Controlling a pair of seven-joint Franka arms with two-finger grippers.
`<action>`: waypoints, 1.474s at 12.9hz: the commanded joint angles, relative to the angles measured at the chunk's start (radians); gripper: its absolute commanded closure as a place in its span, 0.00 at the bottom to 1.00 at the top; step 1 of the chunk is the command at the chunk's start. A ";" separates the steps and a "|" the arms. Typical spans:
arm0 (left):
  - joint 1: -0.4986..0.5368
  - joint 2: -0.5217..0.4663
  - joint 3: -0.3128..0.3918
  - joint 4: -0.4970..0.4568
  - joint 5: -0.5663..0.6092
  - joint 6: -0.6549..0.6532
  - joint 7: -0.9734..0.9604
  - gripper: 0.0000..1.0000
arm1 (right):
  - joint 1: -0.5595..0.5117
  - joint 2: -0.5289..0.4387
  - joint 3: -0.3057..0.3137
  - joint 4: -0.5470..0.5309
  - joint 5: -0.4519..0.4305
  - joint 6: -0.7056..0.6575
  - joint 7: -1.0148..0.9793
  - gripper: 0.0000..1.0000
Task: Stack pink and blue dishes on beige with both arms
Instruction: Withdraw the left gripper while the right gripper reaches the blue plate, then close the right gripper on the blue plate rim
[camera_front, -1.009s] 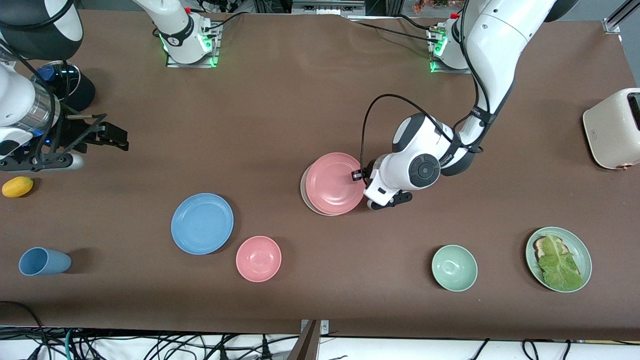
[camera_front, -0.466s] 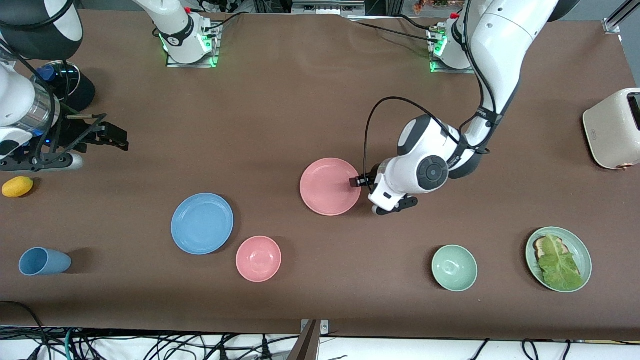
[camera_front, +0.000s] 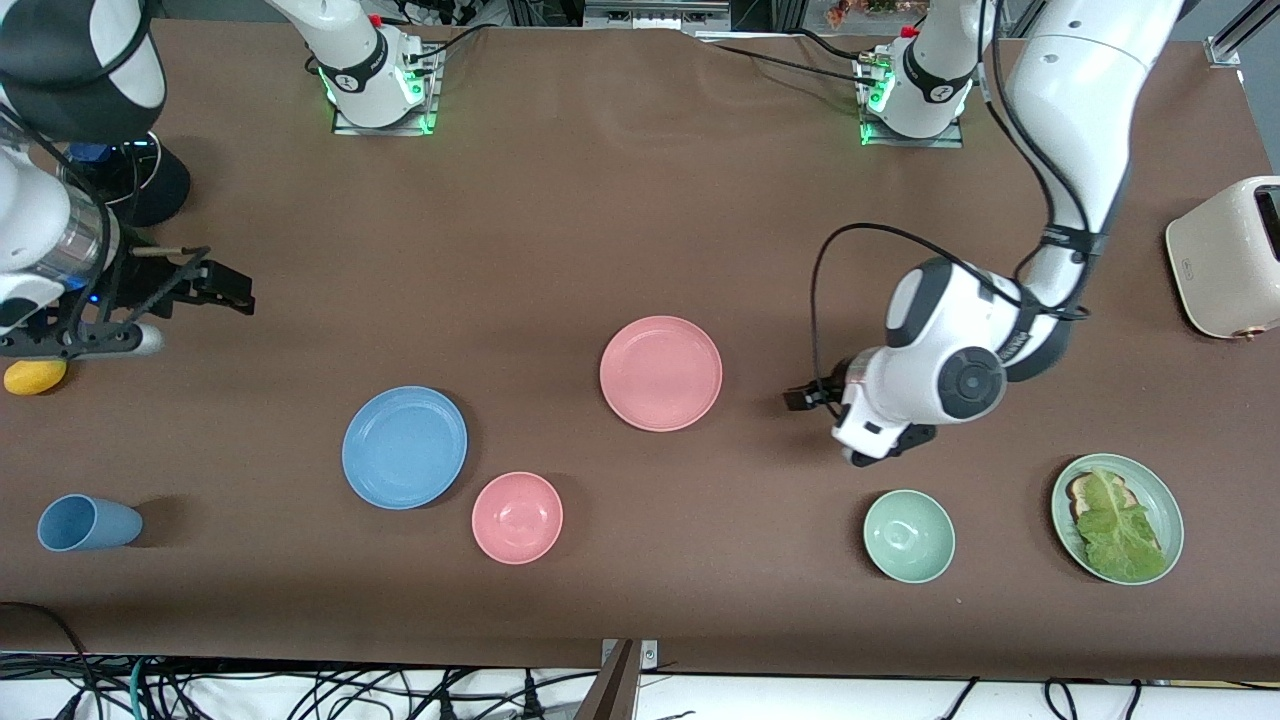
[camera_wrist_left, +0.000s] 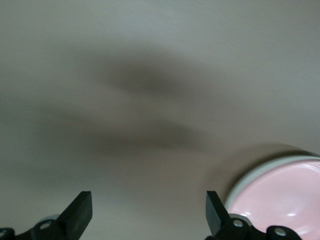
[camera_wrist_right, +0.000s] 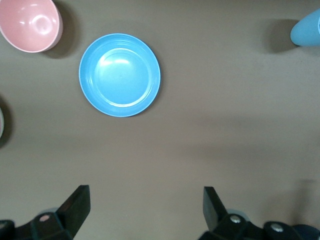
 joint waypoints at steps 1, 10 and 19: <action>0.085 -0.034 -0.003 -0.007 0.029 -0.064 0.116 0.00 | 0.000 0.019 0.007 0.012 0.002 0.015 -0.008 0.00; 0.286 -0.093 -0.005 -0.016 0.253 -0.170 0.465 0.00 | 0.000 0.224 0.011 0.017 -0.002 0.150 -0.027 0.00; 0.091 -0.504 0.329 -0.154 0.016 -0.227 0.633 0.00 | -0.003 0.477 0.011 0.006 0.003 0.515 -0.025 0.04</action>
